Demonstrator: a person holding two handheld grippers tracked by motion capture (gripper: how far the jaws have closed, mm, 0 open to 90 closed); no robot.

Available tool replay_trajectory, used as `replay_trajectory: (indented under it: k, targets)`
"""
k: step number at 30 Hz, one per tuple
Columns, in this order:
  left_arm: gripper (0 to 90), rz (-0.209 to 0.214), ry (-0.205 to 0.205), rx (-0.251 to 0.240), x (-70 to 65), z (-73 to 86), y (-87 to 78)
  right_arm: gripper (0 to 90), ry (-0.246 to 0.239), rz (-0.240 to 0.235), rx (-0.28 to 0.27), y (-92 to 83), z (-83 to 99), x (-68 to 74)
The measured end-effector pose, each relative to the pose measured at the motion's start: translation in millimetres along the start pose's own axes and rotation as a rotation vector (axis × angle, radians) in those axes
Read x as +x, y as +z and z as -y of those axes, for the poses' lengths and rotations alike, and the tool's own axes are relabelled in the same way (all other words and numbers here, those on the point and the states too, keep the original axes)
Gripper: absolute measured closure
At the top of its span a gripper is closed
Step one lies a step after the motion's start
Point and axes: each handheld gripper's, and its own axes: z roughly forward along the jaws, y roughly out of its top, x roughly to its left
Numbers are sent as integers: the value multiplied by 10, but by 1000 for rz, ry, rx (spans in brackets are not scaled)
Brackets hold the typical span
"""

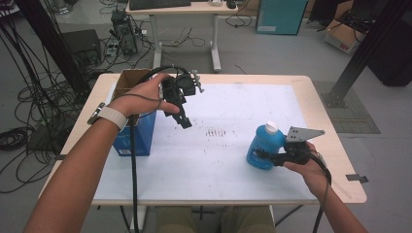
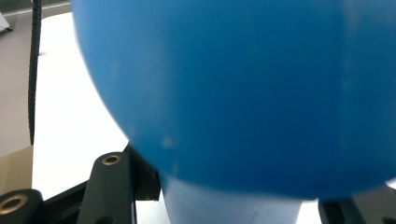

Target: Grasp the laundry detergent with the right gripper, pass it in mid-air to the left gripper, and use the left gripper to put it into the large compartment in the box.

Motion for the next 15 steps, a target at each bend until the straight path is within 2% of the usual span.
replay_trajectory:
  k: [6,7,10,12,14,15]
  targets:
    - [84,-2,13,12,-66,3,-54,431,19,-12,-20,-33,-32,-29]
    - [83,3,-3,2,-82,6,-57,430,21,-15,-23,-44,-49,-30]
    - [82,3,-7,1,-101,9,-72,430,24,-27,-35,-64,-88,-32]
    - [82,0,6,9,-127,8,-108,430,18,-52,-44,-98,-166,-32]
    - [79,0,-3,-1,-164,7,-123,430,9,-73,-47,-116,-227,-25]
    - [79,-7,19,8,-168,1,-139,430,8,-85,-46,-127,-256,-13]
